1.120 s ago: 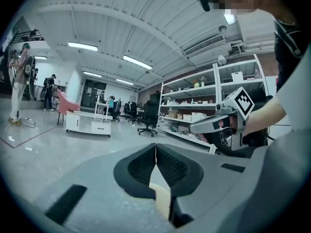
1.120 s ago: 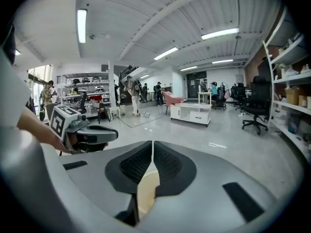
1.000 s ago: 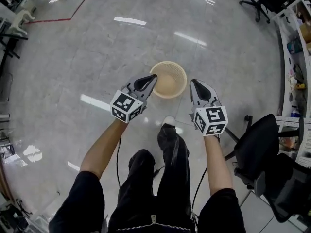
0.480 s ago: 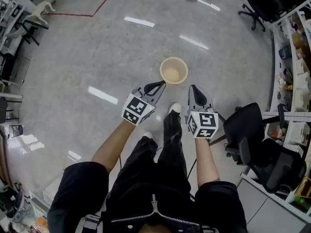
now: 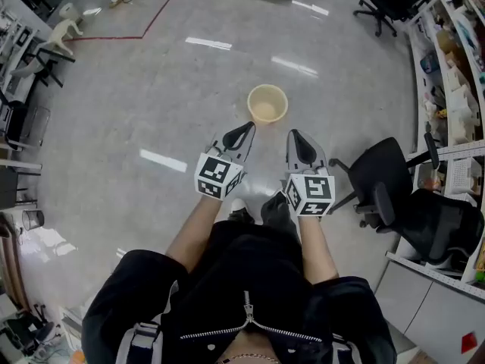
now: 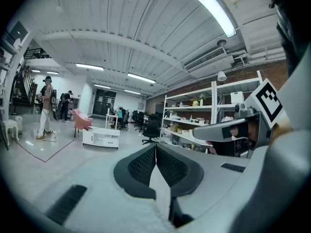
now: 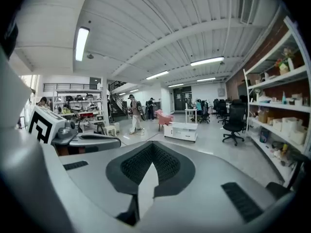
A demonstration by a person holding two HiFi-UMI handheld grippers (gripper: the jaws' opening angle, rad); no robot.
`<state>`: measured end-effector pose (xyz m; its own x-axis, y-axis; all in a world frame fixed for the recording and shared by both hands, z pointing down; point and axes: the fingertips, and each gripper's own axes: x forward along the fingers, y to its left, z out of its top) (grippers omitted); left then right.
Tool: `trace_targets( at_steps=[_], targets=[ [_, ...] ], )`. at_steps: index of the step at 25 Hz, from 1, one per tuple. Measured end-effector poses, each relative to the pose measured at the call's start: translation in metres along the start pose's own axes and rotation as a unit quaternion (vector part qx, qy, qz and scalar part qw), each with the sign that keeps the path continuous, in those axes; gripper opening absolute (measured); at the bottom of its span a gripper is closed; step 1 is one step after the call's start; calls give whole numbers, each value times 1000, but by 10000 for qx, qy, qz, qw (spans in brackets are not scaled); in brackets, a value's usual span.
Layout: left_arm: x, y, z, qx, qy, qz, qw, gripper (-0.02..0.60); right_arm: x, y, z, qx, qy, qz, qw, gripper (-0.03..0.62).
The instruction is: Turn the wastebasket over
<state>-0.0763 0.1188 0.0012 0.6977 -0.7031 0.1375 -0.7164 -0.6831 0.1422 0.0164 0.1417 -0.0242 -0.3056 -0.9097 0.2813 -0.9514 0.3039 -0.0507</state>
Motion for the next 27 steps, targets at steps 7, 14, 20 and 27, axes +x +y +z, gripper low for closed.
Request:
trace_targets(
  at_steps=[7,14,20,27],
  targets=[
    [-4,-16,-4,22,28,-123,9999,6,-7,5,-4,23,30,11,10000,9],
    [-12,-15,-8,-42,81,-55,9999,6,-1,21,-8,2,102,169,9998,9],
    [-16,-11,-9,-53,117,-51,9999,6,5,32,-6,-7,132,299,9995,9],
    [-16,-18,-7,-27,99,-38,9999,6,1,28,-8,-12,168,327,9993,9]
  ],
)
